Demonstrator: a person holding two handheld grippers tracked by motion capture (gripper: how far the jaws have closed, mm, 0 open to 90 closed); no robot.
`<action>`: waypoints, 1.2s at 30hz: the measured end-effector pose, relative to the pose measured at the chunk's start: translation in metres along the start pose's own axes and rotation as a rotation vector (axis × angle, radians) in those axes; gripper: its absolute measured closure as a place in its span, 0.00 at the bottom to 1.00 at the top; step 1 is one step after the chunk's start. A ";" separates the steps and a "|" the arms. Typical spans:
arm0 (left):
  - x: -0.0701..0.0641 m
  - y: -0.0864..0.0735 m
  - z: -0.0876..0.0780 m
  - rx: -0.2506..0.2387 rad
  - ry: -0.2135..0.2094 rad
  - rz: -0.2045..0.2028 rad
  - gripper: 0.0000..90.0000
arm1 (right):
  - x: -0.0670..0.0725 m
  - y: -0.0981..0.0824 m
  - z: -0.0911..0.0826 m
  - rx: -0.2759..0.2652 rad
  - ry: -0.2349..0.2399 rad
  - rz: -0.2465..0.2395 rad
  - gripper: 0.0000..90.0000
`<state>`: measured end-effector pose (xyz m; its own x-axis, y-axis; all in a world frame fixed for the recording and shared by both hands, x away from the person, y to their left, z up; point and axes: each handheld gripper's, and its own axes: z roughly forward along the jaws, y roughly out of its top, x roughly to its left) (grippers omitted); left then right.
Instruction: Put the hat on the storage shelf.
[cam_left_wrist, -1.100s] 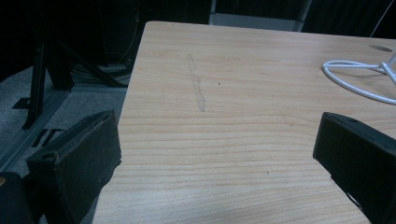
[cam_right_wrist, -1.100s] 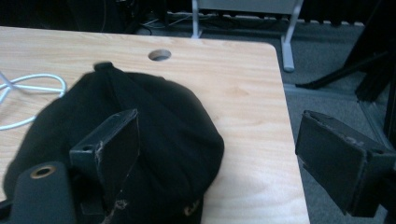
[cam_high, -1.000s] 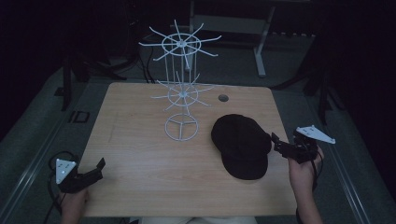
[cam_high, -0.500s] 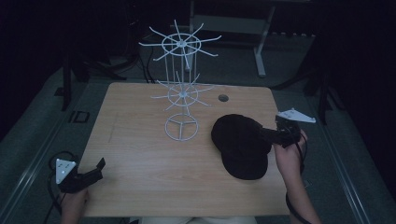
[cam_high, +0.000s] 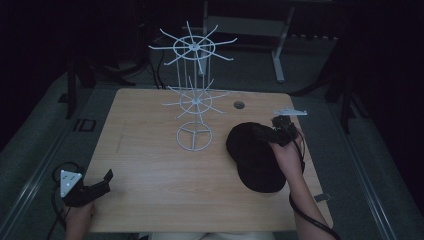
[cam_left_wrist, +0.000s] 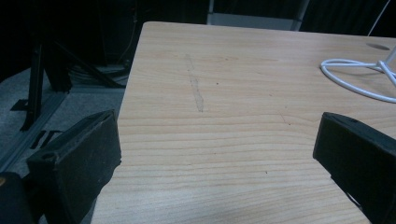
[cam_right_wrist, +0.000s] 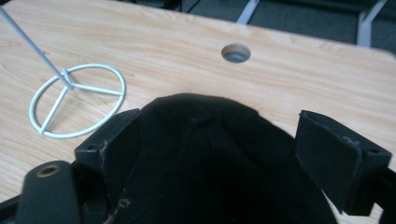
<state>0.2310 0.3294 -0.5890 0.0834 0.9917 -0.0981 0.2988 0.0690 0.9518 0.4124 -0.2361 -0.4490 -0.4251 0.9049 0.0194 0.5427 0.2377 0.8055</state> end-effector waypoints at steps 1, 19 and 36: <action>0.000 0.000 0.000 0.001 0.000 0.000 0.02 | -0.001 0.000 0.004 0.008 0.020 0.008 0.15; 0.000 0.000 0.000 0.000 -0.001 0.000 0.02 | 0.011 -0.014 0.049 0.132 -0.077 -0.111 0.45; 0.000 0.000 0.000 0.006 0.002 -0.002 0.02 | 0.009 -0.030 0.043 0.127 -0.035 -0.122 0.93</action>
<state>0.2314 0.3297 -0.5889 0.0805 0.9918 -0.0995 0.3044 0.0706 0.9499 0.4232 -0.2198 -0.4989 -0.4690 0.8779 -0.0969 0.5766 0.3874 0.7193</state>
